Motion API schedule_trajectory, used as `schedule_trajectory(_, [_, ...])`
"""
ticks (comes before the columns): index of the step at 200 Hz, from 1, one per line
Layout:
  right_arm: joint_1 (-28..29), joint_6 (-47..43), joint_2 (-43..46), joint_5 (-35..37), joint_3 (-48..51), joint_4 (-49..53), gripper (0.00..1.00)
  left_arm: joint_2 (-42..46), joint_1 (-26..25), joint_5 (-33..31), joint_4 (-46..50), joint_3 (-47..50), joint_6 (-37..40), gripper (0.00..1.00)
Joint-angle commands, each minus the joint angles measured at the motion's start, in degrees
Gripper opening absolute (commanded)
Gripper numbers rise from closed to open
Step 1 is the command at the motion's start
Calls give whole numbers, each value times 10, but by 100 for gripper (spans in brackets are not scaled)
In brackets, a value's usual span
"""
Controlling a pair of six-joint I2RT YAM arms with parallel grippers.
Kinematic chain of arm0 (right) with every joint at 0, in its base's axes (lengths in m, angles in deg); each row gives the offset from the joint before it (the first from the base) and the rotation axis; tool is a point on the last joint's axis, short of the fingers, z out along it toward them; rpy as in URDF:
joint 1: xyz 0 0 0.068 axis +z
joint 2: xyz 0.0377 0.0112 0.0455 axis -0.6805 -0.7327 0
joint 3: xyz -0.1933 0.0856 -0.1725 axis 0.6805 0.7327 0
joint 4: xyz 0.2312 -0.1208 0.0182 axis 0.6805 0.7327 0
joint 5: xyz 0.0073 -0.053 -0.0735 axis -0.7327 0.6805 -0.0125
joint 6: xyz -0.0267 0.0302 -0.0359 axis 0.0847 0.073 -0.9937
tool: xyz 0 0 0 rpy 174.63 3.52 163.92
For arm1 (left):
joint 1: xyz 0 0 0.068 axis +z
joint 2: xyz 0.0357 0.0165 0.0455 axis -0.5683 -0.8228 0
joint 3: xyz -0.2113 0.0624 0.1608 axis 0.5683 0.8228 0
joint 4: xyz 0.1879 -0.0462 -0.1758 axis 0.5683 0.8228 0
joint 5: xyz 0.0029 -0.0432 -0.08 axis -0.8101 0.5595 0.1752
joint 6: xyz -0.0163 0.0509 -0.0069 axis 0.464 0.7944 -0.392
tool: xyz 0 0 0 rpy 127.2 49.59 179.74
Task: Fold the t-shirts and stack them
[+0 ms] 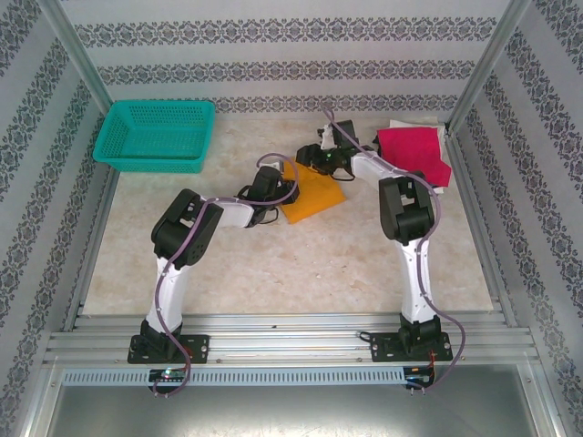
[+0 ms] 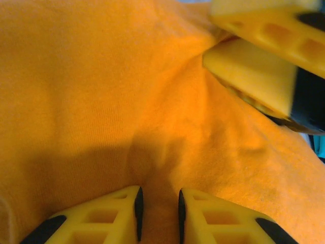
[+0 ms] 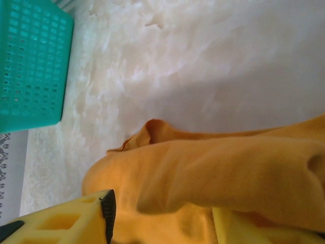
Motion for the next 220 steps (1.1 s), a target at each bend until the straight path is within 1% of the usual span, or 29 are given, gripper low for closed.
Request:
schedule_trajectory(1, [-17,12,-45,1,-84,24,56,-9,14,12,31,27,9,28])
schedule_trajectory(27, [-28,9,-104,11,-189,65,57,-7,22,17,31,43,16,28])
schedule_trajectory(53, [-41,7,-173,19,-318,136,57,-6,25,22,20,56,15,30])
schedule_trajectory(61, [-43,8,-183,13,-340,146,57,-3,25,23,17,60,15,31])
schedule_trajectory(74, [-46,6,-177,9,-344,150,57,1,26,27,11,63,15,34])
schedule_trajectory(101, [-48,-38,-117,21,-275,141,59,15,25,69,-5,55,36,45])
schedule_trajectory(125, [-50,-79,-53,16,-166,133,64,45,25,93,-30,52,57,54])
schedule_trajectory(140, [-51,-93,-3,11,-80,106,67,70,27,98,-33,50,69,59])
schedule_trajectory(151, [-51,-98,31,6,-17,85,68,88,31,99,-30,48,69,66])
schedule_trajectory(165, [-51,-102,57,-4,33,72,70,104,42,94,-23,53,55,72])
schedule_trajectory(181, [-50,-107,78,-10,84,67,71,117,63,90,-12,62,30,75])
schedule_trajectory(187, [-49,-109,86,-10,103,62,72,122,69,87,-7,68,27,77])
schedule_trajectory(220, [-44,-103,118,-18,188,30,73,149,89,55,41,104,27,80])
